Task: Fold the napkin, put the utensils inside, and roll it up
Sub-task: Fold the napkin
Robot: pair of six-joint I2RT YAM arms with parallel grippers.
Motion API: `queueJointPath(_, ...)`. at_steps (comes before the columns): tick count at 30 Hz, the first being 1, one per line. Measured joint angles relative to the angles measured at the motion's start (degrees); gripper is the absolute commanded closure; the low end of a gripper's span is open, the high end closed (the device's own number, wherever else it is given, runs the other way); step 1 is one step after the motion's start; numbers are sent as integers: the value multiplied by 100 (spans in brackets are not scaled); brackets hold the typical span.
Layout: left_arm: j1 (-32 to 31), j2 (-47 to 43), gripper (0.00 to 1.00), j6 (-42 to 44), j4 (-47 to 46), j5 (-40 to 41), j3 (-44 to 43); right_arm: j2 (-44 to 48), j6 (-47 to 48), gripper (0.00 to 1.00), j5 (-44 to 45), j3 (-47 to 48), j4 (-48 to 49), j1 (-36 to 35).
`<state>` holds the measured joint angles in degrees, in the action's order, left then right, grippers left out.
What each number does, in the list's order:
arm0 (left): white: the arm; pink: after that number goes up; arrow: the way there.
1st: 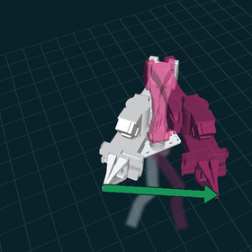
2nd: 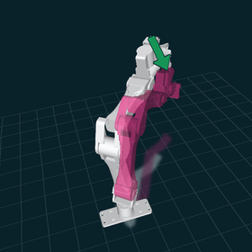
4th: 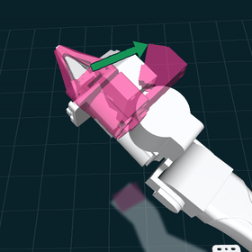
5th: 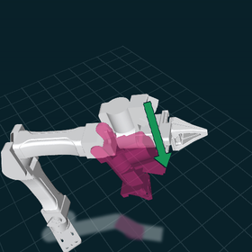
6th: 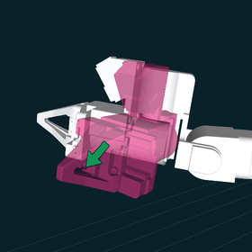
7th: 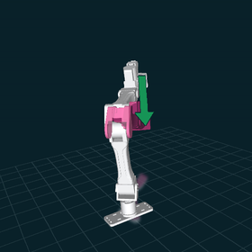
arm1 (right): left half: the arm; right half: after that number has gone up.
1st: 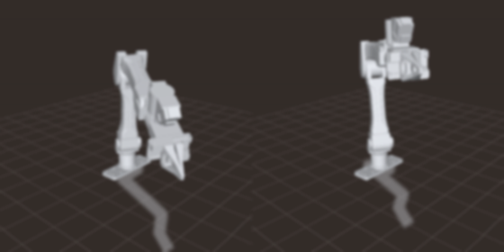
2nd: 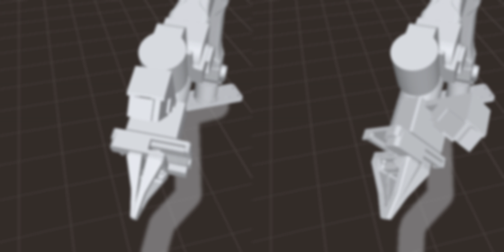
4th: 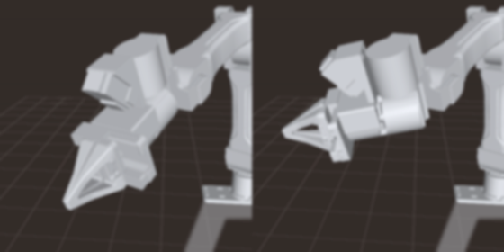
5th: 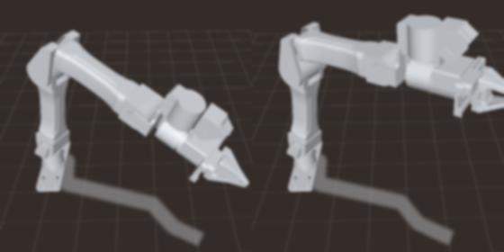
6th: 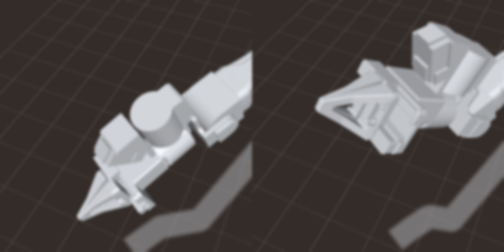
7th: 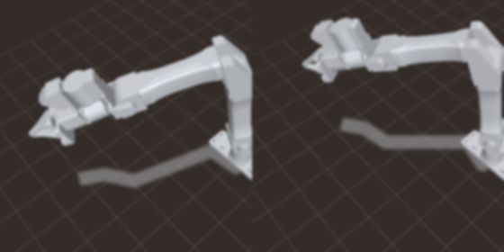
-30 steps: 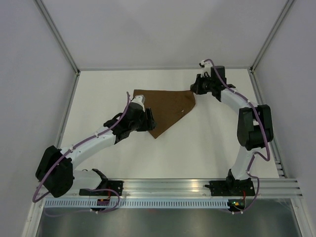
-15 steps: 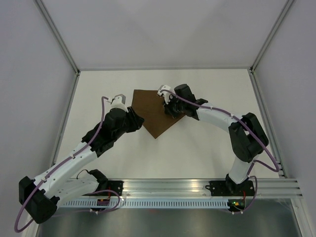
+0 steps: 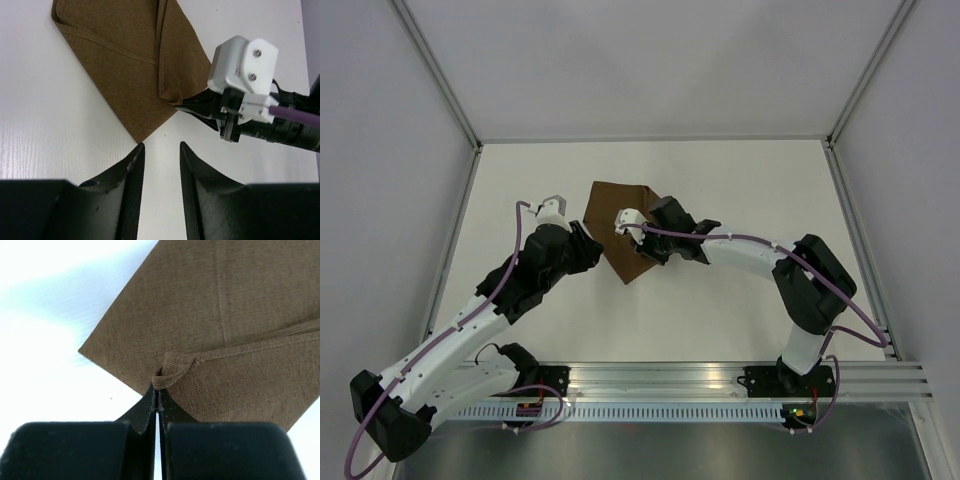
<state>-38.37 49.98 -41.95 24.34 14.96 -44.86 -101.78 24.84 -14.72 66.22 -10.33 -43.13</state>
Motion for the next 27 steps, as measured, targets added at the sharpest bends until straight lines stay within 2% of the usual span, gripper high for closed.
queueJointPath(14,-2,0,59,0,4,0,0,-205,157,98,144,-122,-2,-304)
queueJointPath(19,-2,-55,56,0,4,0,0,-485,127,87,155,68,-7,-317)
queueJointPath(23,-2,-109,53,0,4,0,0,-573,83,85,136,181,-22,-323)
queueJointPath(27,-2,-144,52,0,4,-2,4,-608,46,78,66,317,-96,-326)
